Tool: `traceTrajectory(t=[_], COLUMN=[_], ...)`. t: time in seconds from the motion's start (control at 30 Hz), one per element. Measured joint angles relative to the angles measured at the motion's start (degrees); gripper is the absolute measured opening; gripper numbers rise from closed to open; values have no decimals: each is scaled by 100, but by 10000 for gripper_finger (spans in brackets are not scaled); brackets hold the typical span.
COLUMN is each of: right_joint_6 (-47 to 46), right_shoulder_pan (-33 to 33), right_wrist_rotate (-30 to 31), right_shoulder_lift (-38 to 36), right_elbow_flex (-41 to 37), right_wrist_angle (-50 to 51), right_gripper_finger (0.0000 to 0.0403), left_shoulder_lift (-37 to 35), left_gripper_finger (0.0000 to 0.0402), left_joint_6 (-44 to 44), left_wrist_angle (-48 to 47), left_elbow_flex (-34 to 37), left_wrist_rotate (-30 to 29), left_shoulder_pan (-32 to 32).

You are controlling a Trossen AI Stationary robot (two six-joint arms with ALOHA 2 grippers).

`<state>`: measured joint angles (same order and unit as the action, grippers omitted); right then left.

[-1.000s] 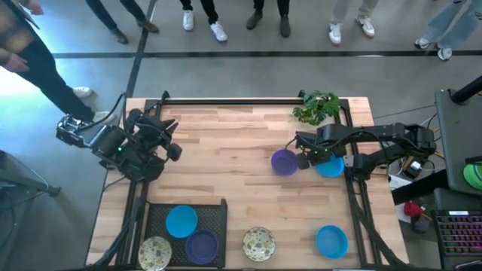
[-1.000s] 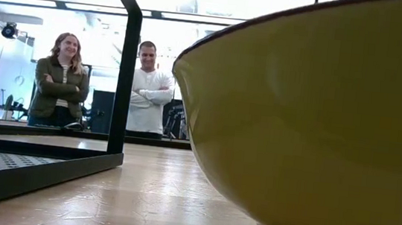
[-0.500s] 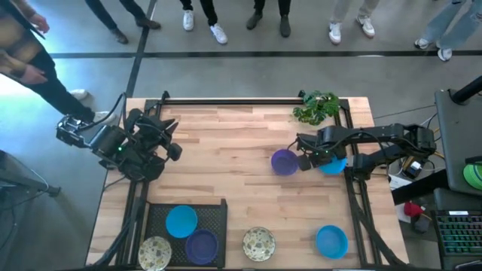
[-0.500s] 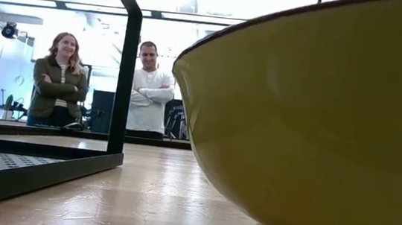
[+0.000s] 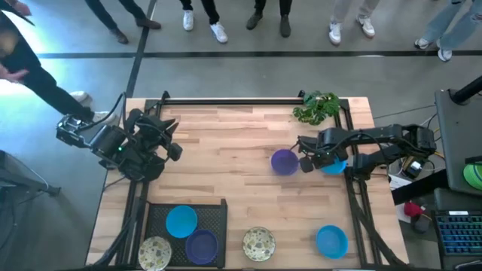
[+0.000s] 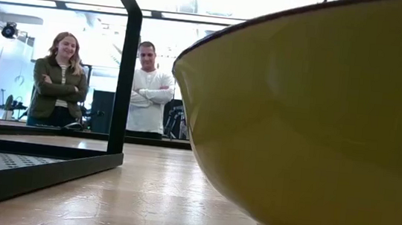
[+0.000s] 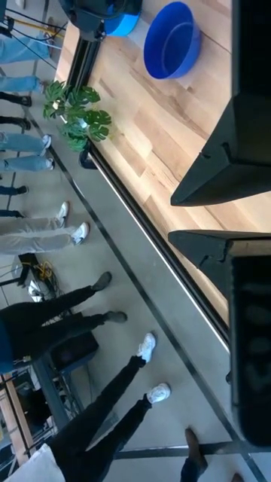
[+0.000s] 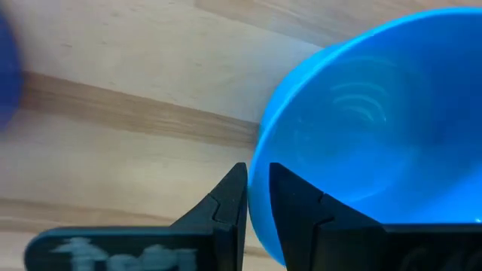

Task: Pick & Place Mini bowls
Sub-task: Stack the top blue bowl on the blue bowl on the shelf

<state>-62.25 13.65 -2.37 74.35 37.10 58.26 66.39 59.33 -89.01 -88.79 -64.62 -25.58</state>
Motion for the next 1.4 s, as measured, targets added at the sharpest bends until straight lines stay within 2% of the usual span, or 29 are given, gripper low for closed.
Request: traceTrajectory(t=[0.1, 0.23, 0.53, 0.7, 0.97, 1.1, 1.3, 1.4], right_joint_6=[84, 240, 824, 1244, 1880, 2580, 4048, 4824], right_shoulder_pan=[0, 0, 0, -2, -31, -127, -295, -364], right_wrist_rotate=[2, 24, 19, 152, 835, 1191, 1795, 2175], right_shoulder_lift=[0, 0, 0, 0, 238, 727, 1798, 2279], right_elbow_flex=[-69, -65, 387, 1082, 2448, 3134, 4358, 4987], right_wrist_angle=[-20, -54, 56, 436, 1384, 1400, 1401, 1399], right_gripper_finger=[49, 15, 8, 8, 8, 8, 8, 8], left_shoulder_lift=[0, 0, 0, 2, 62, 99, 222, 293], left_gripper_finger=[55, 55, 55, 55, 58, 74, 110, 116], left_joint_6=[0, 0, -62, -117, -438, -446, -424, -420], left_wrist_angle=[5, 48, 50, 53, 82, 111, 340, 593], left_elbow_flex=[0, 0, 0, 0, 0, 0, 0, 0], left_wrist_rotate=[0, 0, 0, 0, -164, -236, -242, -155], left_shoulder_pan=[0, 1, 0, 0, 4, 43, 202, 375])
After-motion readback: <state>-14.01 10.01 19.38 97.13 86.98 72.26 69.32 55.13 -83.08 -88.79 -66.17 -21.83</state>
